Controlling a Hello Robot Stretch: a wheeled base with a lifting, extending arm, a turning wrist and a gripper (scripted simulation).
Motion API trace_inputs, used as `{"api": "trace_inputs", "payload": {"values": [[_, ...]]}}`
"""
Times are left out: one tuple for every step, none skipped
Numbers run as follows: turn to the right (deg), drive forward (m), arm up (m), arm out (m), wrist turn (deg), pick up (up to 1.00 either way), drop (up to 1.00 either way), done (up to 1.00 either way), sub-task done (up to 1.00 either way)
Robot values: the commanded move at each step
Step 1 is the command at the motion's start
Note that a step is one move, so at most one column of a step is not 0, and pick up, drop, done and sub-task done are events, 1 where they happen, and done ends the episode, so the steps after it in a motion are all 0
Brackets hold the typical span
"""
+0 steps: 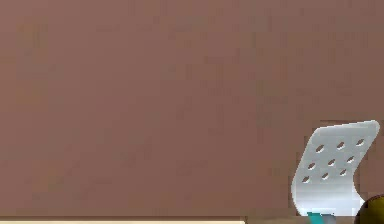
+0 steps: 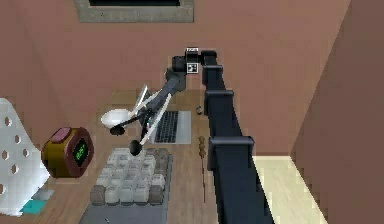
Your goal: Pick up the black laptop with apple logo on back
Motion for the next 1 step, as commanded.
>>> {"api": "trace_inputs", "payload": {"values": [[0.0, 0.0, 0.0, 0.0, 45.0, 0.0, 0.0, 0.0, 0.0]]}}
